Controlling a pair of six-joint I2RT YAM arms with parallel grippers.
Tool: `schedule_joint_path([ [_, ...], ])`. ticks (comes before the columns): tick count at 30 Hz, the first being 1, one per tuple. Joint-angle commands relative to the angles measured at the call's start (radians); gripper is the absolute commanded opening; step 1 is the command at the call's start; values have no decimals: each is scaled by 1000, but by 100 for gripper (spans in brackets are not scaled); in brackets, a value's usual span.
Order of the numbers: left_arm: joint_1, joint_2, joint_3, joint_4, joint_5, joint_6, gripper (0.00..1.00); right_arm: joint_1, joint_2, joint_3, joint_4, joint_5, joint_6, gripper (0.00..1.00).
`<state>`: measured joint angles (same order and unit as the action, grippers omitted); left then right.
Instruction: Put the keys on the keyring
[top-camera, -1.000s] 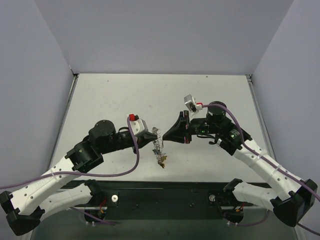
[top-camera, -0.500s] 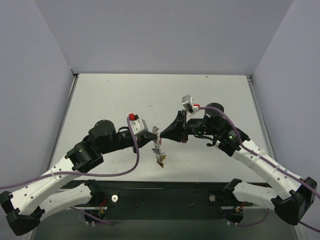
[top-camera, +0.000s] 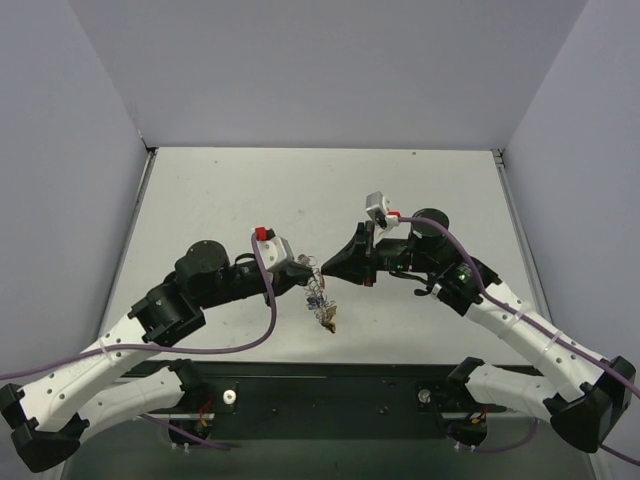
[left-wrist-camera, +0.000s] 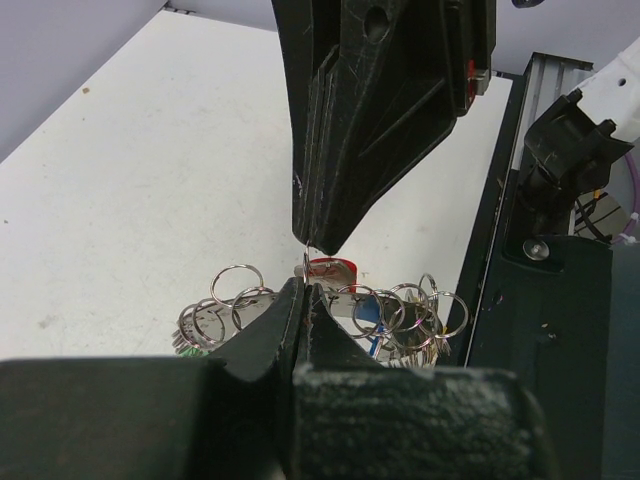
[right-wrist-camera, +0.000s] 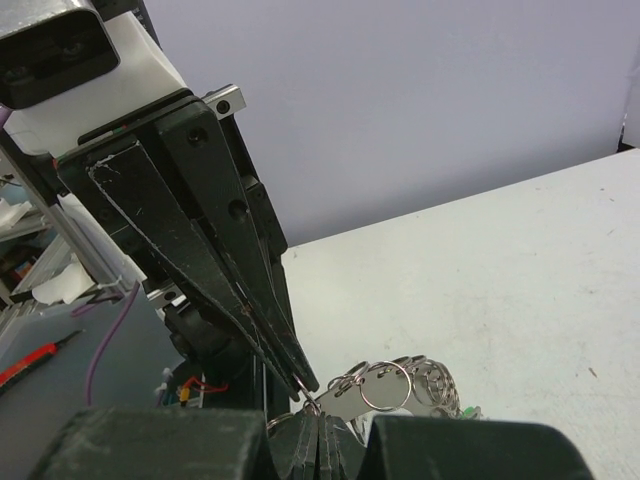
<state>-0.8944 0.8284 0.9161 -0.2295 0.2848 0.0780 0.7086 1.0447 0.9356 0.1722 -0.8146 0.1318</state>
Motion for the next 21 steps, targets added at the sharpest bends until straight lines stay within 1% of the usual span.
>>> schedule_joint_path([
  [1, -5, -38, 27, 82, 45, -26, 0, 0, -20, -3, 66, 37, -29, 0],
  [16, -3, -58, 18, 128, 100, -73, 0, 2, -28, -15, 55, 71, -29, 0],
  [21, -3, -52, 18, 136, 71, -72, 0, 2, -40, -18, 53, 71, -31, 0],
])
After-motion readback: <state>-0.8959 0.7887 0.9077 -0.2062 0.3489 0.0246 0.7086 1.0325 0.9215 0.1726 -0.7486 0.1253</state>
